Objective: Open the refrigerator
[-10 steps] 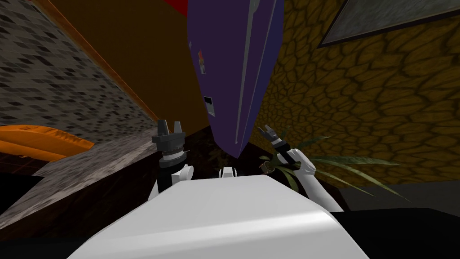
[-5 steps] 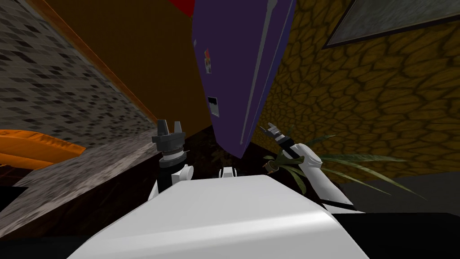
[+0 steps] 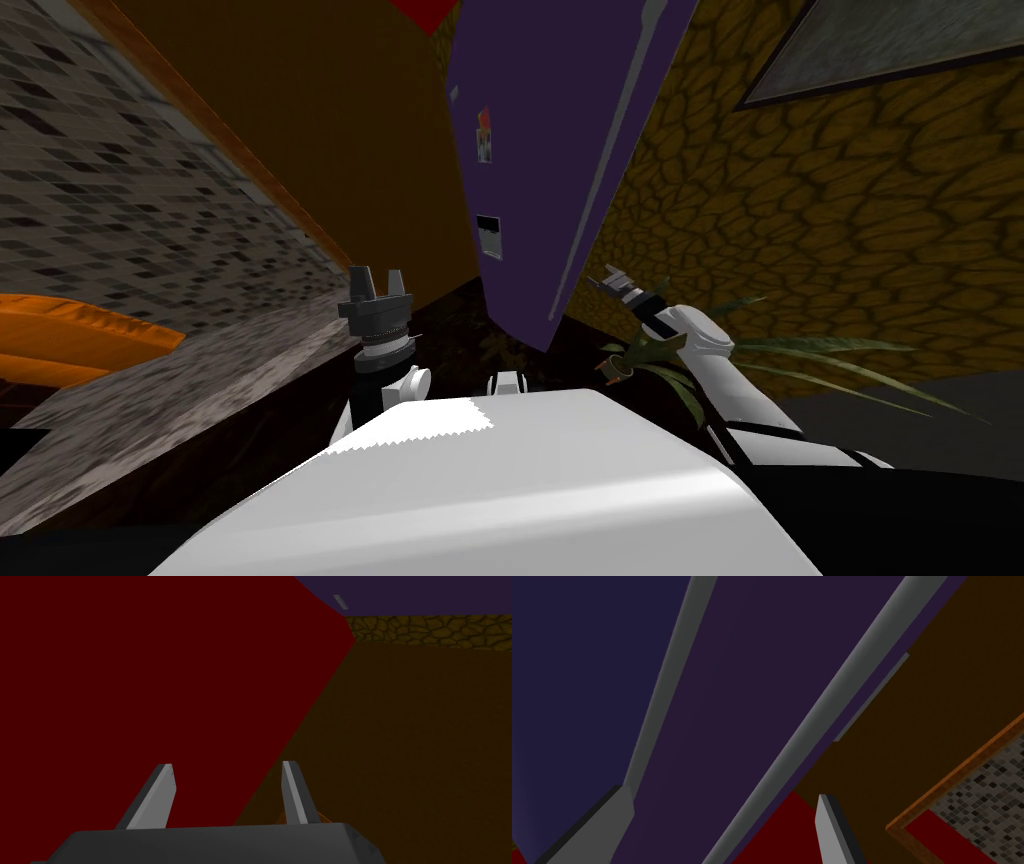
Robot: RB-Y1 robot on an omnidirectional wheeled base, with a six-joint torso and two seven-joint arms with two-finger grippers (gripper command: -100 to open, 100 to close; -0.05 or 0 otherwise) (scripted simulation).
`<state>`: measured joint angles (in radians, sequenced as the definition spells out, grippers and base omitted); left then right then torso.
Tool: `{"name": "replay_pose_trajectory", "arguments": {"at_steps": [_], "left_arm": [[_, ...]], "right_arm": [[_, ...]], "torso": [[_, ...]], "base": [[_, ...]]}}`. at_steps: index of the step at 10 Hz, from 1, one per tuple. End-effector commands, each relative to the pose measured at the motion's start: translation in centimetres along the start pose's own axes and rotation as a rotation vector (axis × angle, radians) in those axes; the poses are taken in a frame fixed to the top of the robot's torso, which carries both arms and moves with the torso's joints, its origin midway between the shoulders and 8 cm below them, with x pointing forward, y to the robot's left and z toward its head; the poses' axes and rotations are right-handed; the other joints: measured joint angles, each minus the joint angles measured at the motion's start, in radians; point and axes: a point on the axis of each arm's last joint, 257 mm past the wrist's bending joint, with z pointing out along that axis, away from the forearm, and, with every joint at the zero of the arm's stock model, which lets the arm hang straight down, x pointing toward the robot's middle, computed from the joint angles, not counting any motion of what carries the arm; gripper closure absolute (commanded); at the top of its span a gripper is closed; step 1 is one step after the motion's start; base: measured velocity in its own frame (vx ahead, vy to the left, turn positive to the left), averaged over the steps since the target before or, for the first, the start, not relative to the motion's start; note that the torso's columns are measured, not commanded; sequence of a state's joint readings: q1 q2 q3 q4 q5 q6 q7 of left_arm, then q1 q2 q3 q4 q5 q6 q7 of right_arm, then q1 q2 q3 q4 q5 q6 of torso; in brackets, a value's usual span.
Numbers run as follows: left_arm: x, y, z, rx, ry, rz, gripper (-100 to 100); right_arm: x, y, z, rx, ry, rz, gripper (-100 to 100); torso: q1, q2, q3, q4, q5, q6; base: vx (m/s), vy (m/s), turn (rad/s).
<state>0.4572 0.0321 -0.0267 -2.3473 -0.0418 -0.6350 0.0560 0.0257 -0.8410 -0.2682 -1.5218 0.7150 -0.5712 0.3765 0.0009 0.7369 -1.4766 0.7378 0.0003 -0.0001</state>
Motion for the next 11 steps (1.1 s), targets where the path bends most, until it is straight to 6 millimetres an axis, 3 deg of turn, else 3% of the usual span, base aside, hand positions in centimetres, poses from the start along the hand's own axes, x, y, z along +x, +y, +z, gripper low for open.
{"name": "replay_pose_trajectory", "arguments": {"at_steps": [1, 2, 5, 6, 11], "left_arm": [[0.0, 0.0, 0.0, 0.000, 0.000, 0.000, 0], [0.0, 0.0, 0.0, 0.000, 0.000, 0.000, 0], [0.0, 0.0, 0.0, 0.000, 0.000, 0.000, 0], [0.0, 0.0, 0.0, 0.000, 0.000, 0.000, 0], [0.0, 0.0, 0.0, 0.000, 0.000, 0.000, 0]], "right_arm": [[0.1, -4.0, 0.2, 0.022, 0.052, -0.132, -100], [0.5, -4.3, 0.0, 0.027, 0.060, -0.128, -100], [0.0, -8.9, 0.0, 0.060, 0.113, -0.257, -100], [0.0, -9.0, 0.0, 0.059, 0.114, -0.258, -100], [-1.8, -15.2, -0.6, 0.110, 0.179, -0.420, -100]], "torso": [[0.002, -0.001, -0.001, 0.000, 0.001, 0.000], [0.002, 0.000, 0.000, 0.000, 0.001, 0.000], [-0.003, 0.002, 0.001, 0.001, -0.001, 0.000], [0.002, 0.002, 0.001, 0.001, 0.001, 0.000], [0.000, 0.002, 0.001, 0.001, 0.000, 0.000]], "base": [[0.044, 0.280, -0.033], [0.032, 0.171, -0.008], [0.011, 0.166, -0.018], [0.030, 0.149, -0.014], [0.025, 0.153, -0.018]]}}
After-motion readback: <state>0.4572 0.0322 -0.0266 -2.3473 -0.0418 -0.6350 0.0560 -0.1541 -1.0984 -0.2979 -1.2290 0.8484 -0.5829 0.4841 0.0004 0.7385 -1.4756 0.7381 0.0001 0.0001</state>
